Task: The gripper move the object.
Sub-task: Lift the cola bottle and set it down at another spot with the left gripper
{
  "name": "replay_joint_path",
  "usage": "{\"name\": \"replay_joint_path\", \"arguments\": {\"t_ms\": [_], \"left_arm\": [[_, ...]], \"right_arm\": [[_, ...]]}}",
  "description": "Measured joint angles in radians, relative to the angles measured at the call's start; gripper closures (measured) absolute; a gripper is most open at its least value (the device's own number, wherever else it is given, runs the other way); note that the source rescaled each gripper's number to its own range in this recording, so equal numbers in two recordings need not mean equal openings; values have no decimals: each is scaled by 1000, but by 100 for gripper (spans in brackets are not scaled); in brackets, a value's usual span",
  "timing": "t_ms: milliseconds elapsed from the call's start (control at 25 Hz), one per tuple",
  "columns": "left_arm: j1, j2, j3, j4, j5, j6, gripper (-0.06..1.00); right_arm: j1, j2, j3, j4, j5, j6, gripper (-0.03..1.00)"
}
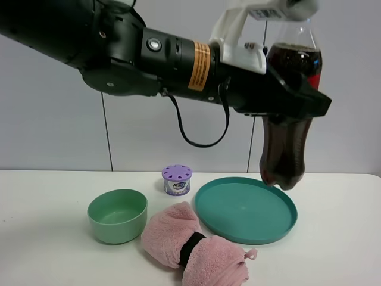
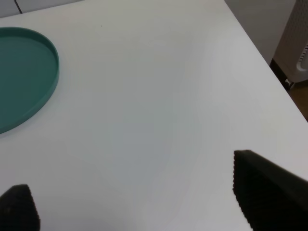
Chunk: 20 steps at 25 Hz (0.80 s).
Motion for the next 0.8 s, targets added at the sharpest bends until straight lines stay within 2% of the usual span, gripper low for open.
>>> {"name": "replay_joint_path", "arguments": {"t_ms": [200,360,680,800], "left_arm": [[0,72,0,15,-103,-2,94],[0,127,-3,21,-110,0,94],[-1,218,-97,28,-144,3,94],[-2,244,-101,57,-153,3,94]], "right_arm": [[0,0,0,0,0,0,-3],[0,0,0,0,0,0,-3],[0,0,0,0,0,0,-3],[0,0,0,0,0,0,-3]]}}
